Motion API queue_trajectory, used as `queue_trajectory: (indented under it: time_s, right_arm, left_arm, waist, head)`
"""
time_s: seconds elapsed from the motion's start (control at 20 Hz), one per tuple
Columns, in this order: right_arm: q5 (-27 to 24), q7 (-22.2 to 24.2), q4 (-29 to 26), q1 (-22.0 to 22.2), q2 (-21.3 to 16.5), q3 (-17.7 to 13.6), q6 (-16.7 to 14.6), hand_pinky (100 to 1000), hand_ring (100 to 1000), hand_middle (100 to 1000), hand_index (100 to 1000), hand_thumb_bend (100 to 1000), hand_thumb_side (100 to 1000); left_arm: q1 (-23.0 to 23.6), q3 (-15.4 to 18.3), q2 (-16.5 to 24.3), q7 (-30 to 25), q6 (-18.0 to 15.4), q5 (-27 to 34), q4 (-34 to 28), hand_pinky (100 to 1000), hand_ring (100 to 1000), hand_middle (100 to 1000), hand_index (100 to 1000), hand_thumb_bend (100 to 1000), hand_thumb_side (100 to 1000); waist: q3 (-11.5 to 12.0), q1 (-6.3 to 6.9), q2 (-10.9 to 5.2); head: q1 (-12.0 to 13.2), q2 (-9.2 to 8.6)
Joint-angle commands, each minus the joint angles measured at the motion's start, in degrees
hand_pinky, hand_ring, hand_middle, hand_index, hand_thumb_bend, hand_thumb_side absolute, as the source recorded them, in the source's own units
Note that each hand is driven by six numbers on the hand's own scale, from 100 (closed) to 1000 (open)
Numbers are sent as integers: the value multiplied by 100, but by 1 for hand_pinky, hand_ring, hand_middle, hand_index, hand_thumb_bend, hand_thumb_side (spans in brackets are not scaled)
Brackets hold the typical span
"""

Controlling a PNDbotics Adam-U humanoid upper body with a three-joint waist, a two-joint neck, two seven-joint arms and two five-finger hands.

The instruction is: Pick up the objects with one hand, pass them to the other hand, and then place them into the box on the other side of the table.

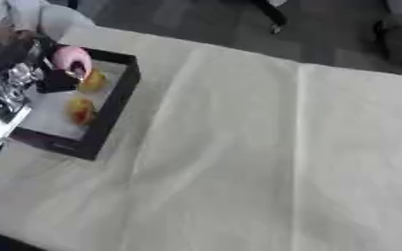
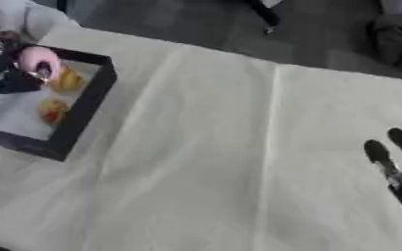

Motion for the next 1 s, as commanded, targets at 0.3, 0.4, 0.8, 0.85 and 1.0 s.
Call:
queue_trajectory:
  time_s: [0.3,0.4,0.8,0.85,1.0]
  right_arm:
    - [-20,-13,-119,-17,-72,-176,85,758,651,602,586,643,100]
    - [-12,-13,-119,-5,-70,-197,103,758,651,602,586,642,100]
    - [-287,-13,-119,176,192,-499,495,718,659,600,618,548,100]
    - [-367,-13,-119,222,290,-548,576,716,665,604,629,481,100]
    - [-626,48,-119,321,620,-701,836,683,680,602,672,239,159]
  left_arm:
    - [-52,-76,113,92,284,-450,482,966,802,766,905,973,703]
    - [-33,-43,136,39,360,-528,427,951,779,758,901,938,744]
    - [37,748,-48,458,652,-50,-439,1000,709,831,896,169,1000]
    - [53,834,-154,424,581,32,-573,1000,707,828,899,174,1000]
    - [185,1047,-424,359,330,293,-997,1000,702,825,916,288,1000]
  waist:
    - [-17,82,-108]
    - [-12,104,-121]
    - [53,160,-174]
    - [71,167,-181]
    - [101,198,-203]
  head:
    - [-91,50]
    - [-102,80]
    - [-529,231]
    - [-615,260]
    - [-820,316]
